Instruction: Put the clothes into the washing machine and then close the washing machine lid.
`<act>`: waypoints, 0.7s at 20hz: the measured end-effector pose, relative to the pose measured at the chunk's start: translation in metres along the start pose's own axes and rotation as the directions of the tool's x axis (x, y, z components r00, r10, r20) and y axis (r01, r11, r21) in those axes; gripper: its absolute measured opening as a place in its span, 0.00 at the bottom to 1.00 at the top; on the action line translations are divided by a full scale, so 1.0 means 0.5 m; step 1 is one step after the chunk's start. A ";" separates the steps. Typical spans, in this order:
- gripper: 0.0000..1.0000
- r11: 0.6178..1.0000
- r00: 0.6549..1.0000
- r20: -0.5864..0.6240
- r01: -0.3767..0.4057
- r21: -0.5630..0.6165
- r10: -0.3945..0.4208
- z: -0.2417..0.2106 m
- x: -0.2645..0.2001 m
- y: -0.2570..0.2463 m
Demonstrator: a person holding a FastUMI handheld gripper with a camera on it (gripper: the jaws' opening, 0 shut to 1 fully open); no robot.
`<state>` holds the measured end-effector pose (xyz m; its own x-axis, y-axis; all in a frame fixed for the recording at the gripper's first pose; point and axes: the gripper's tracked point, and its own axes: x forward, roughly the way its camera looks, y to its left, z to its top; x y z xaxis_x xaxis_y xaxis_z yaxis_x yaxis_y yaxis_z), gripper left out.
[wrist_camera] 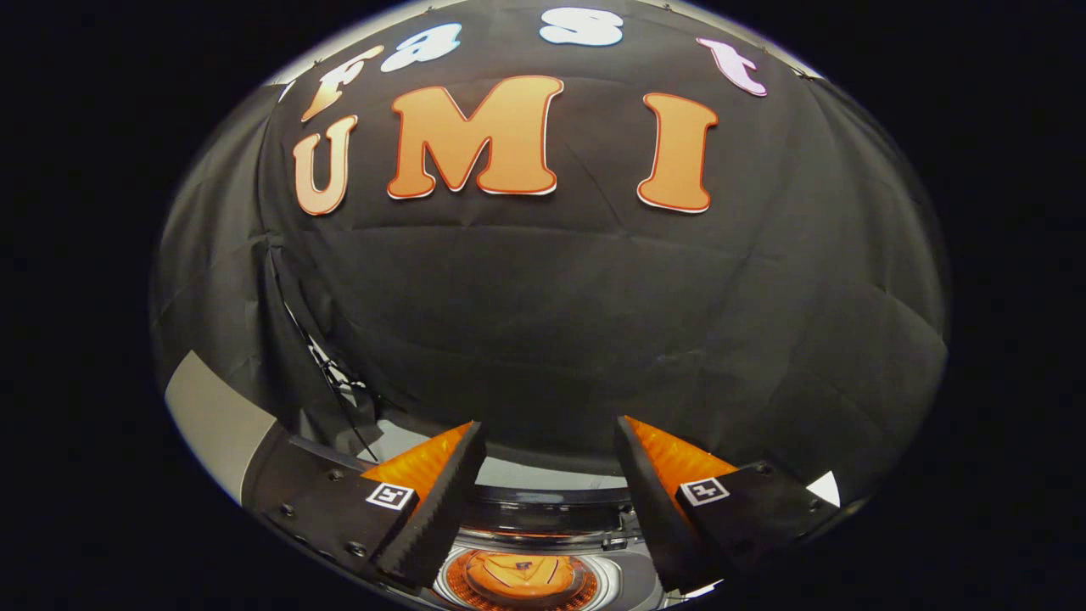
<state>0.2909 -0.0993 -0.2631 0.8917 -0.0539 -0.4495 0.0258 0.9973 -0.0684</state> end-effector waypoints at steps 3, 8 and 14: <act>0.98 1.000 0.999 -0.033 -0.005 0.027 0.006 -0.019 0.009 0.001; 0.99 0.997 0.998 -0.060 -0.002 0.073 0.006 -0.037 0.007 -0.004; 1.00 0.996 0.998 -0.057 -0.026 0.080 0.031 -0.058 -0.028 0.000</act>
<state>0.2656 -0.1001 -0.2825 0.8647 -0.0259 -0.5016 0.0385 0.9991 0.0148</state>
